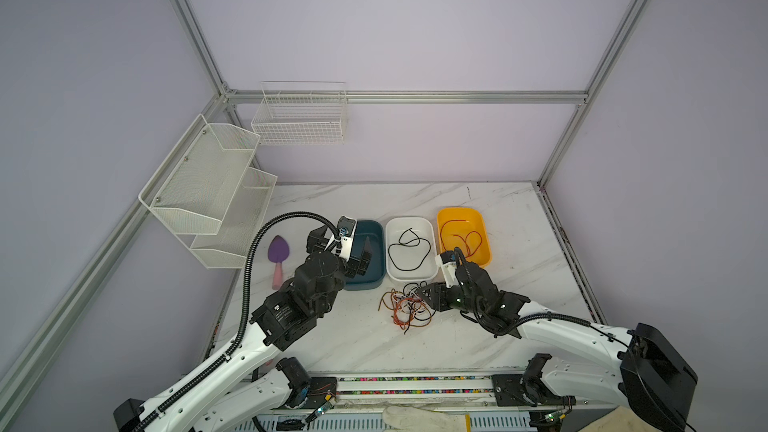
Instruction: Untangle the cables
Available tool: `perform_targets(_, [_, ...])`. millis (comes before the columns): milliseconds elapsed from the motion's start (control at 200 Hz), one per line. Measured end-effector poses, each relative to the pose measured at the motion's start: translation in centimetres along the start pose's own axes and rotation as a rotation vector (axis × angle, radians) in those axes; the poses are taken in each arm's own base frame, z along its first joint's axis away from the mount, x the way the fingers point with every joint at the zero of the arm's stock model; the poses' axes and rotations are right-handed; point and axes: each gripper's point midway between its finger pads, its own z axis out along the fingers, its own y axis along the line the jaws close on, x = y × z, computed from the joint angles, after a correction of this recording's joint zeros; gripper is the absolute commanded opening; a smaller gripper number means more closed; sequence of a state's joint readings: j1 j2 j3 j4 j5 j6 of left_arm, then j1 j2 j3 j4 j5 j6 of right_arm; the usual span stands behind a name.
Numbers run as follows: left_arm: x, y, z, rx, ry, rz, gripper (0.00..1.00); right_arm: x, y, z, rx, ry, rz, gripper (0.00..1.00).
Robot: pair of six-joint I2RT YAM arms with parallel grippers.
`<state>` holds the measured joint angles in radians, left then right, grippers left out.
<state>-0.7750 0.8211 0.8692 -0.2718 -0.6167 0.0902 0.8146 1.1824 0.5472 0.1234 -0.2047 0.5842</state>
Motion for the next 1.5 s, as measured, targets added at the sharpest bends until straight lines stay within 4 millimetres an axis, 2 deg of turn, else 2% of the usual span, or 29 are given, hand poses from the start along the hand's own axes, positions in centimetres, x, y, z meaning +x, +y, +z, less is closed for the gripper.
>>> perform_targets(560, [0.5, -0.5, 0.3, 0.014, 0.018, 0.013, 1.0, -0.5, -0.9, 0.4, 0.045, -0.032, 0.01, 0.06])
perform_targets(705, [1.1, -1.3, 0.7, 0.042, 0.041, 0.028, 1.0, -0.6, -1.0, 0.3, 0.051, -0.036, 0.008, 0.0])
perform_targets(845, [2.7, -3.5, 1.4, 0.129, 0.103, 0.025, 1.0, -0.9, -0.8, -0.1, 0.056, -0.044, -0.003, 0.0])
perform_targets(975, [4.8, -6.1, 1.6, 0.241, 0.191, -0.012, 1.0, -2.7, 0.8, -1.5, 0.03, -0.087, -0.034, 0.0])
perform_targets(1095, [5.9, -8.2, 0.7, 0.36, 0.252, -0.087, 1.0, -4.8, 2.6, -3.2, -0.005, -0.151, -0.07, 0.0])
perform_targets(1255, [6.9, -10.7, -0.4, 0.498, 0.322, -0.142, 1.0, -6.0, 3.8, -4.3, -0.018, -0.177, -0.112, 0.0])
perform_targets(1500, [11.6, -14.1, -1.5, 0.669, 0.535, -0.028, 1.0, -7.7, 5.9, -6.1, -0.052, -0.209, -0.173, 0.0])
